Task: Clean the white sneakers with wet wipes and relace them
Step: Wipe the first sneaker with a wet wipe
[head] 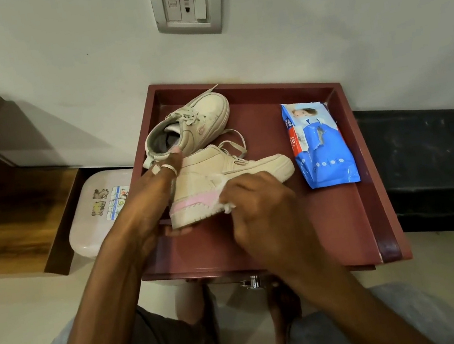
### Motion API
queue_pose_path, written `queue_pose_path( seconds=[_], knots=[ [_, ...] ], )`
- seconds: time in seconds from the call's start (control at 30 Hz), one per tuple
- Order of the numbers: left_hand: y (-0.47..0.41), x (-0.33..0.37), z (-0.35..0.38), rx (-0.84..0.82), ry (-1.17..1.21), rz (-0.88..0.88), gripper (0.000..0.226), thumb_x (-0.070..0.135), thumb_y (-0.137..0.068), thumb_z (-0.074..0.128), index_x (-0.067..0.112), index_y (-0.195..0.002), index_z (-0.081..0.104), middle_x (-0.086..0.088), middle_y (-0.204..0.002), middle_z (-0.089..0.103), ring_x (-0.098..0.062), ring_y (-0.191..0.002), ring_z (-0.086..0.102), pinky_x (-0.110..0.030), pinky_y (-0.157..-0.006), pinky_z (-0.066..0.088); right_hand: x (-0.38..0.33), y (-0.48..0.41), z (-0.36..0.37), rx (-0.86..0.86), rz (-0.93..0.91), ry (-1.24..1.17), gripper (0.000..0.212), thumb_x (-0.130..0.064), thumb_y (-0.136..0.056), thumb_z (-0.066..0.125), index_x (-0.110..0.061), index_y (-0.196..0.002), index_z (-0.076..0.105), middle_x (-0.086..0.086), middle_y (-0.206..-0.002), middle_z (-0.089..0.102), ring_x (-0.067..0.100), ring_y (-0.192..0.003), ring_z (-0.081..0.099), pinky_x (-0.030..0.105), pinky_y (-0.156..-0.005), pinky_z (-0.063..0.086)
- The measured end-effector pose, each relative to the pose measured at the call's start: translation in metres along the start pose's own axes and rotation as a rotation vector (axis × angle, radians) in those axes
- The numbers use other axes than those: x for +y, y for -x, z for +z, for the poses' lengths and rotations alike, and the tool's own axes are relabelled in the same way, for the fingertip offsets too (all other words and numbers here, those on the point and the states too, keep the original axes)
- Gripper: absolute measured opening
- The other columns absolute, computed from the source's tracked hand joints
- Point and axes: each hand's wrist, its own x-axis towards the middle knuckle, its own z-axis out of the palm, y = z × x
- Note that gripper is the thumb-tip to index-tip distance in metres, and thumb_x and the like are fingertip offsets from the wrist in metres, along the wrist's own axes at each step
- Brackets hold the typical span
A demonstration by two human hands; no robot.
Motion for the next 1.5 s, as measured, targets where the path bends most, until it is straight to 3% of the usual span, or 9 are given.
queue_pose_path(
  seconds=[0.1,0.27,0.43,0.6,0.77,0.9,1.13,1.33,1.5],
  knots=[
    [-0.001,-0.003,0.000,-0.068,-0.028,0.079,0.057,0.071,-0.073,0.078,0.044,-0.122,0.066,0.000,-0.118,0.076,-0.033,-0.107,0.073,-0.073,-0.087,0.052,0.009,-0.002,-0.003,0.079,0.100,0.020,0.024,0.005,-0.071,0.060,-0.011,-0.085,0.072,0.002,-0.087,0.069,0.025,-0.080,0.061,0.039,-0.070,0.051],
    [-0.004,-0.006,-0.001,-0.100,-0.006,0.110,0.051,0.059,-0.077,0.080,0.037,-0.122,0.069,-0.005,-0.118,0.076,-0.039,-0.113,0.070,-0.074,-0.097,0.045,-0.022,0.007,0.006,-0.046,-0.088,-0.033,0.023,0.000,-0.079,0.054,-0.009,-0.091,0.071,0.004,-0.095,0.066,0.024,-0.086,0.057,0.035,-0.071,0.051],
    [-0.003,-0.006,-0.004,-0.097,-0.031,0.106,0.045,0.058,-0.080,0.079,0.043,-0.121,0.068,-0.003,-0.114,0.077,-0.037,-0.108,0.073,-0.075,-0.089,0.049,0.039,-0.005,-0.010,0.058,0.150,0.073,0.025,0.006,-0.072,0.061,-0.010,-0.087,0.073,0.004,-0.090,0.070,0.026,-0.082,0.064,0.038,-0.069,0.055],
    [-0.003,-0.006,-0.003,-0.103,-0.024,0.150,0.051,0.062,-0.076,0.081,0.048,-0.122,0.065,0.003,-0.119,0.075,-0.031,-0.110,0.072,-0.072,-0.091,0.051,0.035,-0.005,-0.010,0.099,0.156,0.055,0.024,0.004,-0.074,0.063,-0.010,-0.091,0.074,0.005,-0.092,0.070,0.025,-0.085,0.066,0.035,-0.073,0.055],
    [-0.003,-0.008,-0.005,-0.172,-0.055,0.239,0.049,0.038,-0.080,0.087,0.044,-0.124,0.066,0.003,-0.124,0.073,-0.025,-0.116,0.070,-0.066,-0.101,0.048,-0.004,0.001,0.005,-0.034,-0.049,-0.005,0.022,-0.001,-0.075,0.060,-0.011,-0.090,0.072,0.004,-0.091,0.066,0.025,-0.083,0.059,0.037,-0.072,0.051],
    [-0.005,-0.010,-0.010,-0.214,-0.081,0.186,0.065,0.041,-0.065,0.094,0.048,-0.122,0.064,0.005,-0.123,0.074,-0.026,-0.111,0.071,-0.054,-0.087,0.056,0.040,-0.009,-0.007,0.064,0.158,-0.010,0.018,-0.002,-0.073,0.061,-0.014,-0.084,0.070,0.001,-0.088,0.066,0.024,-0.083,0.063,0.037,-0.071,0.050],
    [-0.013,-0.014,-0.015,-0.221,-0.093,0.181,0.085,0.014,-0.060,0.099,0.022,-0.135,0.059,0.000,-0.125,0.073,-0.018,-0.119,0.068,-0.044,-0.108,0.050,0.001,0.000,0.003,0.017,0.078,-0.048,0.022,-0.010,-0.085,0.063,-0.014,-0.105,0.069,0.003,-0.100,0.065,0.021,-0.088,0.063,0.033,-0.074,0.052],
    [-0.006,-0.010,-0.010,-0.168,-0.134,0.104,0.071,0.035,-0.057,0.096,0.042,-0.120,0.065,0.007,-0.111,0.077,-0.023,-0.100,0.075,-0.058,-0.079,0.061,0.036,-0.009,-0.005,0.037,0.143,-0.007,0.022,-0.007,-0.078,0.064,-0.014,-0.097,0.072,0.002,-0.096,0.068,0.023,-0.086,0.065,0.033,-0.074,0.052],
    [-0.004,-0.008,-0.011,-0.159,-0.137,0.079,0.072,0.037,-0.058,0.096,0.043,-0.122,0.063,0.007,-0.112,0.077,-0.025,-0.096,0.075,-0.039,-0.064,0.057,0.050,-0.008,-0.012,0.083,0.228,0.059,0.020,-0.006,-0.077,0.068,-0.012,-0.095,0.074,0.004,-0.093,0.070,0.022,-0.082,0.066,0.032,-0.072,0.050]
  ],
)
